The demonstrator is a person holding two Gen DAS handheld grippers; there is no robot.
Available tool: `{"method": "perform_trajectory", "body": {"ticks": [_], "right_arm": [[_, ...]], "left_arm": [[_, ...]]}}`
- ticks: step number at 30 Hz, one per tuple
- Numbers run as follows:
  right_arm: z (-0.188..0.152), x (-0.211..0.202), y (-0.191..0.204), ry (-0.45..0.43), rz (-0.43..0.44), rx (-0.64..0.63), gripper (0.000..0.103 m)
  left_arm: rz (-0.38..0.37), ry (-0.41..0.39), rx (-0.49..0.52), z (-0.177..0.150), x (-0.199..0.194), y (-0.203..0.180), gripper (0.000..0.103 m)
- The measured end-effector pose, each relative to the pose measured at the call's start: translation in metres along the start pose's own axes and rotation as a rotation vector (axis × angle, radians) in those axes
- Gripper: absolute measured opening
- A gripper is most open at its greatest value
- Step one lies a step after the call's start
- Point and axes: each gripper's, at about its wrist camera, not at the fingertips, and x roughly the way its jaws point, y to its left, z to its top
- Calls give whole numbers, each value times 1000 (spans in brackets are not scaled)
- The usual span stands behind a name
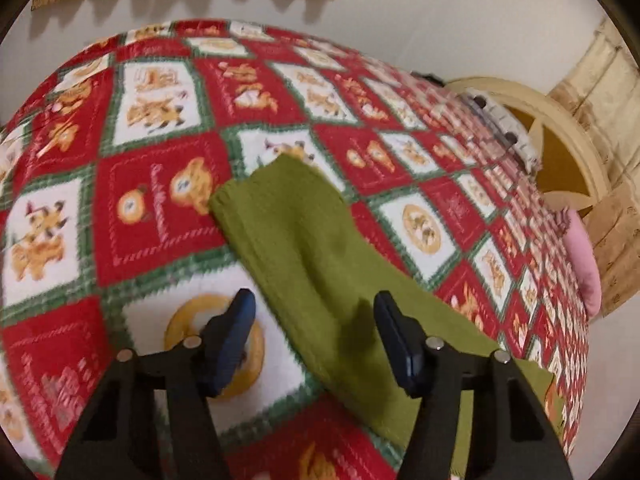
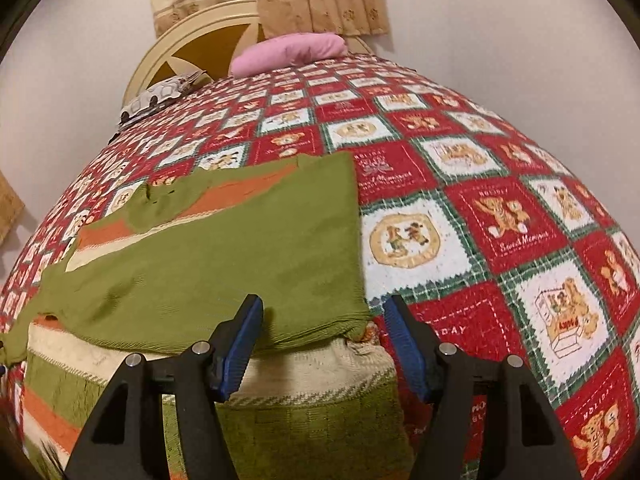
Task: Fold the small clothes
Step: 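Grasp the other green sleeve cuff with the left gripper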
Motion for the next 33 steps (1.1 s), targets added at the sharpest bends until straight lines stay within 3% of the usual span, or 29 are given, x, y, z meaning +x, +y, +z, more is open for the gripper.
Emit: {"method": "perform_trajectory", "body": {"ticks": [4,6,7,8,14,20,26,33], "right_arm": [[0,4,-3,18,-3,15,64],[0,5,-3,22,-4,16,64],[0,5,-3,21,-4,16,64],[0,5,-3,21,-3,17,64],[0,5,-4,22,-3,19,64],[0,4,-5,17,2,27,64],[1,3,-7,14,5,34,64],[0,2,-8,10,13,42,64]], "left_arm": [[-20,-29,-20,0,4,0,62],[-5,-45,13,2,4,-5,42],[-15,-45,34,3,5,-6,11],[-72,-16,37,3,10,-7,13],[-63,-58,76,7,-4,-21,13],[-169,-193,289,-12,-59,-100,13],[-357,-249,611,-104,-118,-215,13],[-442,-166,837,-218,-118,-291,13]]}}
